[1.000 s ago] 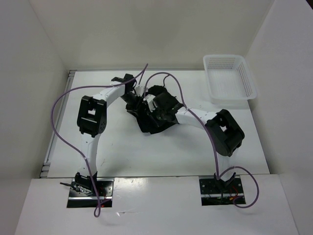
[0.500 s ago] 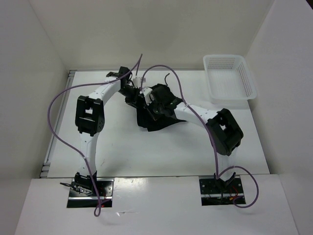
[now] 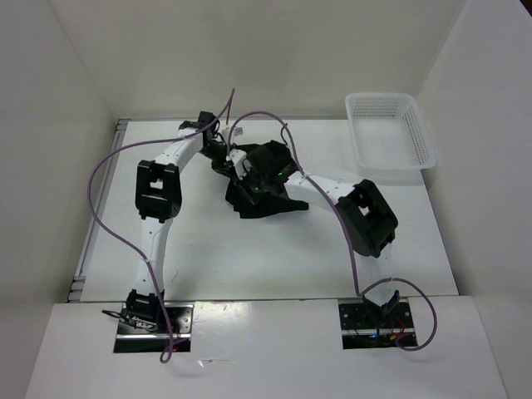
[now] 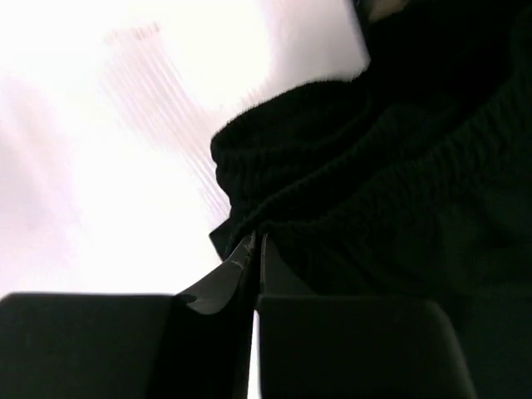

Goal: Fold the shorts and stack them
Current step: Fold the shorts

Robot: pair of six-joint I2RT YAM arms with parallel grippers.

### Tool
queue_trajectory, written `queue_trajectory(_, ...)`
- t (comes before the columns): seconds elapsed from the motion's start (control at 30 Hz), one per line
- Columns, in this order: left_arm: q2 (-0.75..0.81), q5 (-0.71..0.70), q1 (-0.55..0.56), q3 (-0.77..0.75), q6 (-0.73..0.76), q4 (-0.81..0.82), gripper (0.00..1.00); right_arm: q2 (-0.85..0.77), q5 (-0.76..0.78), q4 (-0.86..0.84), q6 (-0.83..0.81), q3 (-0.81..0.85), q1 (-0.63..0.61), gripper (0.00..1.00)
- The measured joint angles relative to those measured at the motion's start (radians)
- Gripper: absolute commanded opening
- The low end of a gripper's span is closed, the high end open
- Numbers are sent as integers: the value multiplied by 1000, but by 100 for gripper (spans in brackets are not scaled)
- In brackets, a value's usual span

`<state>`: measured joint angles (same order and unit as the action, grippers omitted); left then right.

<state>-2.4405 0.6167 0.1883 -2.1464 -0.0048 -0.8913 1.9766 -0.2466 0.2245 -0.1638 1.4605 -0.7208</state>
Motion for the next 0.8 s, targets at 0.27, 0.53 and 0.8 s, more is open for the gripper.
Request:
queue_trajectory(0.27,-45,9,-69,-14,1,-21,60,76,25,1,-10,63,-54,71)
queue_trajectory(0.53,11,-37,-122,-23,2,-16,84,-35,11,5,11,121,-58,77)
queue_trajectory(0.8,197,-62,-88,18,0,15,100,-279,77,-11,56,-54,57,66)
